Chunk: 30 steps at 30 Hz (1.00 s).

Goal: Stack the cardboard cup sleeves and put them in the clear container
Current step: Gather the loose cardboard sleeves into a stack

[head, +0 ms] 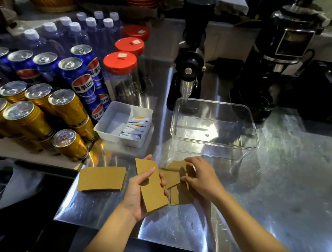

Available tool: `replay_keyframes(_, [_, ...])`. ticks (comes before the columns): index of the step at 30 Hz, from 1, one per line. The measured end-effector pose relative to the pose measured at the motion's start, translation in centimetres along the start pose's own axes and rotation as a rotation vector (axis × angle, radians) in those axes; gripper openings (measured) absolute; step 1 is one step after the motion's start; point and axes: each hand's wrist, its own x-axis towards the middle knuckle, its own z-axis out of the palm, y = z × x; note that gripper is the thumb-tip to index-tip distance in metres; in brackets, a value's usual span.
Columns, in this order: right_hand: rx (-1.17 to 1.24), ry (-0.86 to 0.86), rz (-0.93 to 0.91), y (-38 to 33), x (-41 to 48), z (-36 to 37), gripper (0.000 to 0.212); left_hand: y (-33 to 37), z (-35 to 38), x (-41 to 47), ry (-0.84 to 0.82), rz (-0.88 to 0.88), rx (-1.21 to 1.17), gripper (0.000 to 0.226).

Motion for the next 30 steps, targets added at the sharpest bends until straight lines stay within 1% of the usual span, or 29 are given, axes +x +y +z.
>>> replay_keyframes(3, [-0.129,-0.102,0.065,-0.1,1.3,0.2,0.079,0.3,-0.3,-0.5,0.040,0.009,0.001,0.041])
replay_keyframes(5, [-0.147,-0.140,0.130,-0.1,1.8,0.1,0.087,0.4,-0.4,-0.7,0.062,0.008,-0.028,0.032])
replay_keyframes(7, [-0.176,-0.176,0.142,-0.1,2.2,-0.1,0.088,0.4,-0.6,-0.9,0.072,-0.003,-0.062,0.027])
replay_keyframes(10, [-0.171,-0.180,0.141,-0.2,2.3,-0.3,0.078,0.5,-0.8,-1.0,0.085,-0.006,-0.081,0.023])
replay_keyframes(12, [-0.073,-0.151,0.158,-0.2,2.0,-0.5,0.062,0.6,-0.8,-1.0,0.089,-0.001,-0.086,0.023])
replay_keyframes(13, [0.008,-0.132,0.150,-0.2,1.7,-0.7,0.050,0.7,-0.8,-0.9,0.091,0.000,-0.084,0.025])
replay_keyframes(15, [0.188,-0.077,0.102,-0.1,1.1,-1.3,0.026,0.9,-0.7,-0.7,0.090,0.003,-0.077,0.028])
replay_keyframes(16, [0.254,-0.035,0.069,-0.1,0.7,-1.9,0.020,1.0,-0.6,-0.6,0.086,0.011,-0.076,0.029])
replay_keyframes(19, [0.425,0.055,-0.011,-0.4,-0.3,-4.1,0.028,1.5,-0.6,-0.2,0.087,0.054,-0.061,0.027])
replay_keyframes(23, [0.646,0.066,-0.101,-0.8,-1.4,-7.4,0.034,1.3,0.3,0.8,0.072,0.066,0.015,0.026])
replay_keyframes(24, [0.713,0.041,-0.095,-0.9,-1.6,-8.0,0.036,1.1,0.8,1.0,0.058,0.044,0.030,0.026])
replay_keyframes(26, [0.843,-0.038,-0.071,-1.2,-1.9,-8.7,0.036,0.3,1.9,1.3,0.015,-0.057,0.053,0.027])
replay_keyframes(28, [0.885,-0.110,-0.057,-1.7,-2.1,-8.6,0.031,-0.7,3.0,1.5,-0.038,-0.214,0.077,0.034])
replay_keyframes(30, [0.873,-0.140,-0.038,-2.3,-2.3,-8.0,0.028,-1.9,3.8,1.4,-0.084,-0.358,0.087,0.047])
